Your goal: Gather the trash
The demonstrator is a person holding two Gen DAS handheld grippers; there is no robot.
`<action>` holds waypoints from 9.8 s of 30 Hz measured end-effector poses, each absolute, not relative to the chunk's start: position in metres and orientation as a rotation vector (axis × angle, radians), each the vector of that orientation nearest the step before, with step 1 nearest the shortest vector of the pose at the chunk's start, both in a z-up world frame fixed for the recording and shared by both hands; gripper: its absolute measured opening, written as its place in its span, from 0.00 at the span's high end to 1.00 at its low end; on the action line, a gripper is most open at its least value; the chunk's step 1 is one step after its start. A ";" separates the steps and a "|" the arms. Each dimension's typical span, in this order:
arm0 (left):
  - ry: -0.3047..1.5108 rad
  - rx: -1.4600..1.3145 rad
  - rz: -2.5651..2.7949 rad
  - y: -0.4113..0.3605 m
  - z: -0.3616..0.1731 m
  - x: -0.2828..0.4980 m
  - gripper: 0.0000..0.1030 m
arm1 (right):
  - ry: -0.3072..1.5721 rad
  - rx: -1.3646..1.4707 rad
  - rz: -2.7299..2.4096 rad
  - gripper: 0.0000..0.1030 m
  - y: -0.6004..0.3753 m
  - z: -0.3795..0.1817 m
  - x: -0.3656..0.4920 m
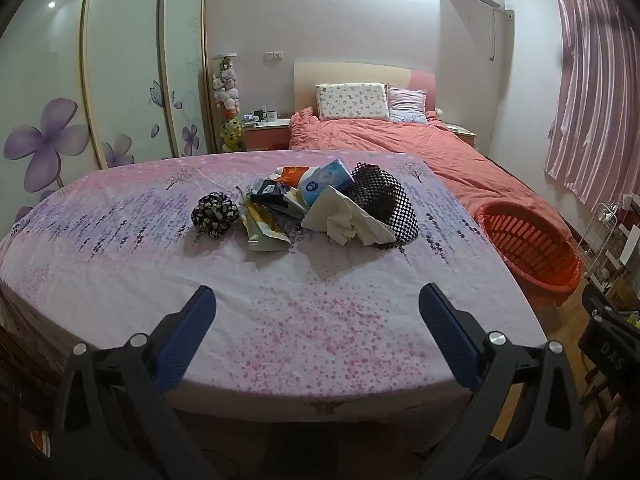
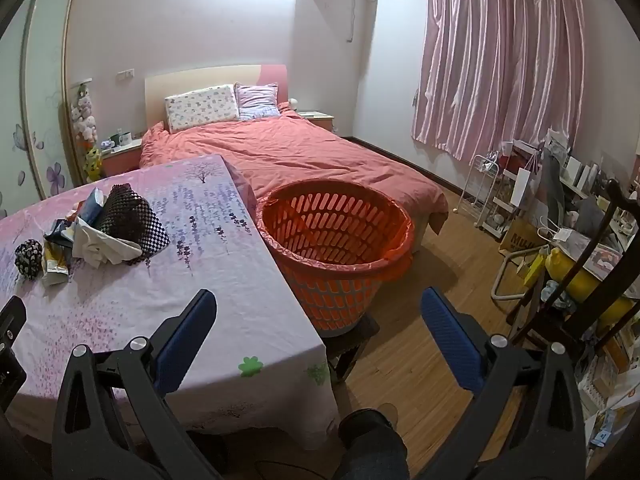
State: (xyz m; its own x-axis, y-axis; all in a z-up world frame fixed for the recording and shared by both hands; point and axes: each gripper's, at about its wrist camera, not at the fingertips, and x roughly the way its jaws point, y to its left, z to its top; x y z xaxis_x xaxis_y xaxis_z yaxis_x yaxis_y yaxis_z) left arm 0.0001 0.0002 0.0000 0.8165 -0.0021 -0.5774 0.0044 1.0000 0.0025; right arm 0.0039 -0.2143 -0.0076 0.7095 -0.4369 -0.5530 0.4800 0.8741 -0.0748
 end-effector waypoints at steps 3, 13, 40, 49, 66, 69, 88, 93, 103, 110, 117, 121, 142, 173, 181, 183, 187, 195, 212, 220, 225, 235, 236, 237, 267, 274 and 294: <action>0.616 0.005 -0.003 0.000 0.000 0.000 0.04 | 0.591 0.072 -0.511 0.02 -0.214 -0.008 0.004; 0.617 0.006 -0.003 0.000 0.000 0.000 0.03 | 0.594 0.074 -0.510 0.02 -0.214 -0.008 0.004; 0.621 0.003 -0.003 0.000 0.000 0.000 0.03 | 0.598 0.073 -0.510 0.02 -0.213 -0.008 0.005; 0.622 0.003 -0.003 0.000 0.000 0.000 0.04 | 0.599 0.072 -0.511 0.02 -0.213 -0.009 0.006; 0.624 0.003 -0.003 0.000 0.000 0.000 0.04 | 0.601 0.072 -0.510 0.02 -0.213 -0.009 0.006; 0.624 0.003 -0.003 0.000 0.000 0.000 0.04 | 0.601 0.072 -0.511 0.02 -0.213 -0.009 0.006; 0.627 0.003 -0.004 0.000 0.000 0.001 0.04 | 0.604 0.072 -0.510 0.02 -0.214 -0.010 0.006; 0.629 0.003 -0.001 0.001 -0.001 0.001 0.04 | 0.600 0.072 -0.510 0.02 -0.214 -0.008 0.006; 0.670 -0.057 0.052 0.037 -0.017 0.029 0.03 | 0.609 0.026 -0.355 0.02 -0.202 -0.017 0.042; 0.718 -0.112 0.143 0.098 -0.032 0.064 0.03 | 0.636 0.090 -0.241 0.02 -0.191 -0.019 0.072; 0.728 -0.132 0.160 0.140 -0.039 0.113 0.03 | 0.663 0.122 -0.106 0.15 -0.172 -0.023 0.125; 0.729 -0.134 0.162 0.156 -0.045 0.144 0.06 | 0.690 0.150 -0.033 0.22 -0.161 -0.027 0.159; 0.866 -0.183 0.084 0.170 -0.083 0.231 0.65 | 0.773 0.166 0.129 0.88 -0.122 -0.047 0.223; 0.755 -0.138 0.006 0.160 -0.024 0.213 0.87 | 0.576 0.203 0.064 0.94 -0.176 0.009 0.197; 0.658 -0.087 -0.107 0.106 0.034 0.188 0.87 | 0.513 0.178 0.012 0.94 -0.204 0.029 0.173; 0.642 -0.084 -0.146 0.087 0.045 0.184 0.87 | 0.497 0.177 -0.008 0.94 -0.216 0.034 0.166; 0.628 -0.086 -0.229 0.049 0.060 0.178 0.87 | 0.472 0.182 -0.049 0.94 -0.237 0.041 0.155; 0.614 -0.054 -0.404 -0.036 0.073 0.170 0.87 | 0.444 0.210 -0.142 0.94 -0.285 0.046 0.140; 0.681 0.004 -0.673 -0.187 0.043 0.180 0.87 | 0.447 0.299 -0.193 0.94 -0.347 0.025 0.144; 0.726 0.035 -0.745 -0.239 0.022 0.191 0.85 | 0.440 0.342 -0.205 0.94 -0.374 0.017 0.143; 0.775 0.077 -0.751 -0.267 -0.003 0.209 0.80 | 0.459 0.383 -0.200 0.93 -0.390 0.005 0.152; 0.845 0.099 -0.671 -0.264 -0.039 0.231 0.50 | 0.502 0.409 -0.232 0.55 -0.406 -0.013 0.157; 0.844 0.099 -0.661 -0.260 -0.039 0.231 0.47 | 0.506 0.408 -0.236 0.52 -0.404 -0.012 0.156; 0.840 0.103 -0.650 -0.255 -0.039 0.230 0.46 | 0.504 0.403 -0.239 0.46 -0.402 -0.010 0.155; 0.786 -0.101 0.026 0.107 -0.029 0.180 0.30 | 0.682 0.097 0.309 0.37 -0.149 -0.037 0.165; 0.814 -0.146 0.070 0.136 -0.042 0.174 0.30 | 0.703 0.034 0.398 0.37 -0.096 -0.047 0.164; 0.932 -0.163 0.017 0.102 -0.089 0.230 0.45 | 0.780 0.013 0.311 0.68 -0.096 -0.068 0.199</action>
State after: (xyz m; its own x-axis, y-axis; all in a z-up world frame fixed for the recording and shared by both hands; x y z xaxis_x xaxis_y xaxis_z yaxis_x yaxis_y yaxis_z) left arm 0.2299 0.1020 -0.0886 0.5973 -0.0558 -0.8001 -0.0849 0.9876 -0.1323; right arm 0.1987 -0.0960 -0.0678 0.6679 0.2807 -0.6893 -0.2715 0.9542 0.1255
